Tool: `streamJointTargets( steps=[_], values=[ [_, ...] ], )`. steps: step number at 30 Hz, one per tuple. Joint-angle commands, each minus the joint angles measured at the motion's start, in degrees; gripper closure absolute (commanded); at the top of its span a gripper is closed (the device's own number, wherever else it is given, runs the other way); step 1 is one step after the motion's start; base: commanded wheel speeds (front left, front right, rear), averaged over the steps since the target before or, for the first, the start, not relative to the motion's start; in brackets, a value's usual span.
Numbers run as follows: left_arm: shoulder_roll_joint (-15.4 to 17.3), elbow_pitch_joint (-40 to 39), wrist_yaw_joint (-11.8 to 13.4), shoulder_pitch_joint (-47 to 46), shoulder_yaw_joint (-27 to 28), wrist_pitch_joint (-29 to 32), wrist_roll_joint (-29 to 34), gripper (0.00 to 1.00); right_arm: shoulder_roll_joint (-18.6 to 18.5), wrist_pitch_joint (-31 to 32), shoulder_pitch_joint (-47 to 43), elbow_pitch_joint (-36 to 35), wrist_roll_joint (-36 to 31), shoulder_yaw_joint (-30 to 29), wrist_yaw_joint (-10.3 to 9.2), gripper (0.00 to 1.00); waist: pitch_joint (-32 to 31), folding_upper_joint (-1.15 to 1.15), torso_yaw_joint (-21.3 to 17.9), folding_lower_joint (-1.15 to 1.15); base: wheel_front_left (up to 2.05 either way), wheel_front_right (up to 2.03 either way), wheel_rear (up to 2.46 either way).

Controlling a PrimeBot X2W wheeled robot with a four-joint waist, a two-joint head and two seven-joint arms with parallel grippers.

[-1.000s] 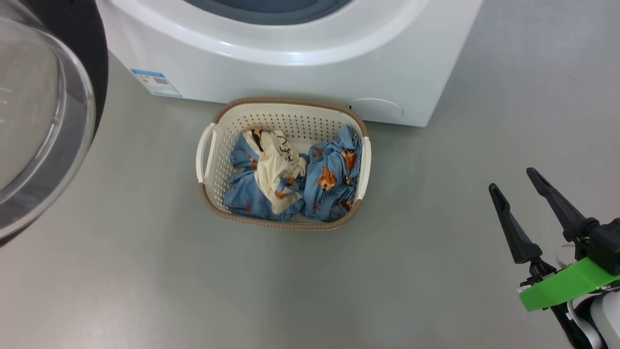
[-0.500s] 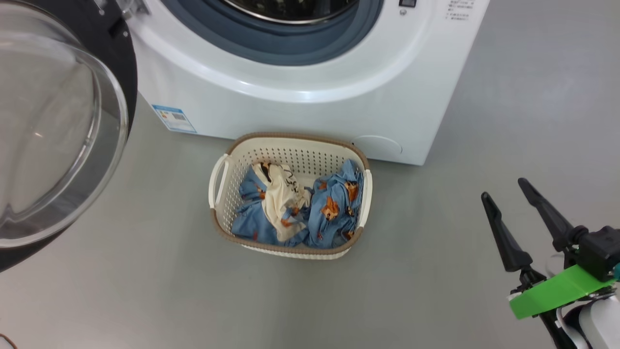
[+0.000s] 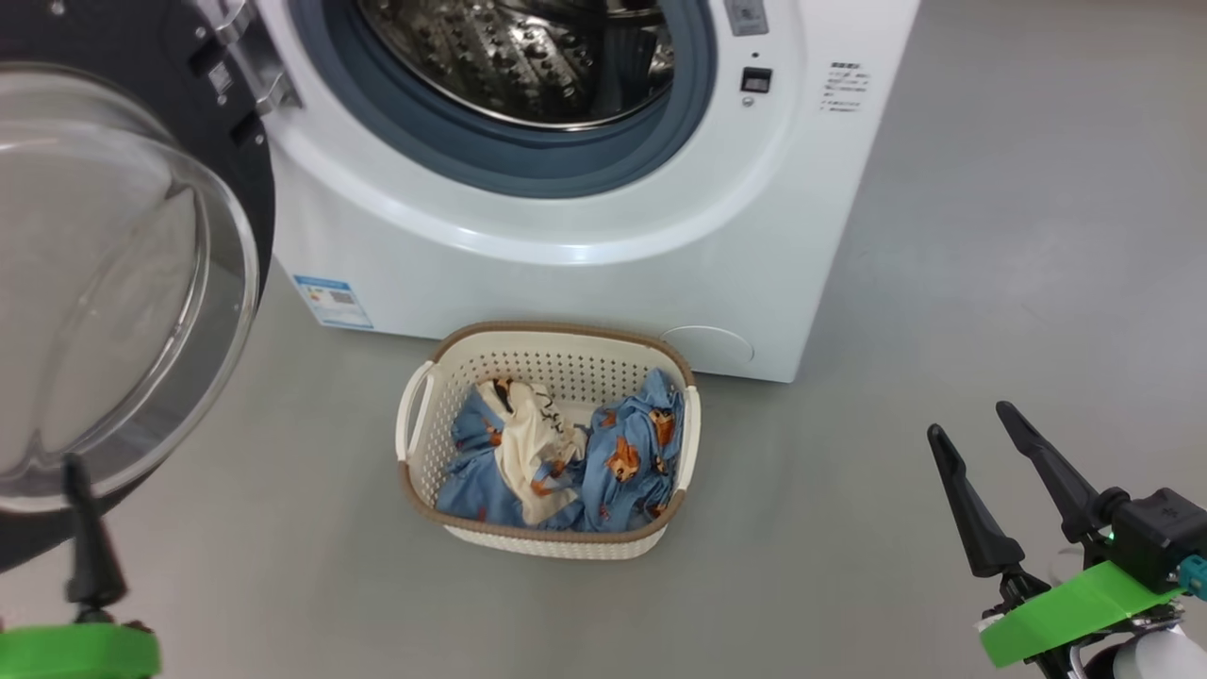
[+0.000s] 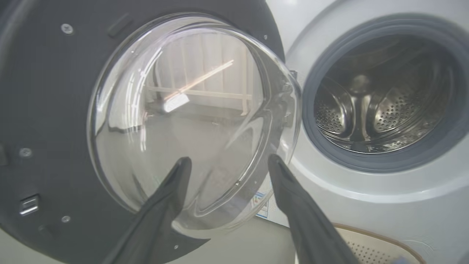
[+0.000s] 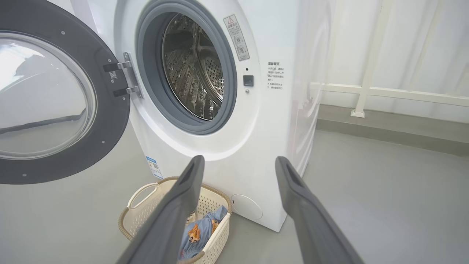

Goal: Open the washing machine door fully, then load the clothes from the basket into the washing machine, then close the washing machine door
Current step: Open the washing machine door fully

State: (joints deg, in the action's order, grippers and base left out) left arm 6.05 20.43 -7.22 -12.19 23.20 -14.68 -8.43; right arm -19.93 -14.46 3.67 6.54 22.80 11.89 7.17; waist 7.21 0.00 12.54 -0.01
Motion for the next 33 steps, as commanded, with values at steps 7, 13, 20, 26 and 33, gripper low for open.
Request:
streamJointTargets(
  steps=[7,13,20,26,33],
  values=[
    [2.48,-5.41,-0.25,3.81,-4.52,-0.31,-2.25,0.0,-0.12,-0.54,-0.72,-1.47,0.13,-0.54,0.32,0.0,-1.52,0.0,-4.95,0.01,0.0,0.0,0.0],
    [2.72,-7.4,-0.26,4.87,-7.99,-0.31,-2.84,0.0,0.12,-0.54,-0.76,-1.67,-0.02,-1.23,0.32,0.0,-1.11,0.0,-8.82,0.01,0.0,0.0,0.0],
    [2.7,-8.71,-0.26,5.89,-10.61,-0.31,-2.84,0.0,0.44,-0.54,-1.46,-1.82,-0.08,-1.95,0.32,0.0,-1.05,0.0,-13.04,0.01,0.0,0.0,0.0],
    [3.01,-9.65,-0.26,6.77,-12.55,-0.32,-4.05,0.0,0.91,-0.54,-1.74,-1.91,-0.19,-1.94,0.32,0.0,-0.87,0.0,-16.22,0.01,0.0,0.0,0.0],
    [2.74,-9.9,-0.26,7.64,-14.0,-0.32,-6.52,0.0,1.32,-0.54,-2.24,-1.79,-0.16,-1.76,0.32,0.0,-1.24,0.0,-18.5,0.01,0.0,0.0,0.0]
  ],
)
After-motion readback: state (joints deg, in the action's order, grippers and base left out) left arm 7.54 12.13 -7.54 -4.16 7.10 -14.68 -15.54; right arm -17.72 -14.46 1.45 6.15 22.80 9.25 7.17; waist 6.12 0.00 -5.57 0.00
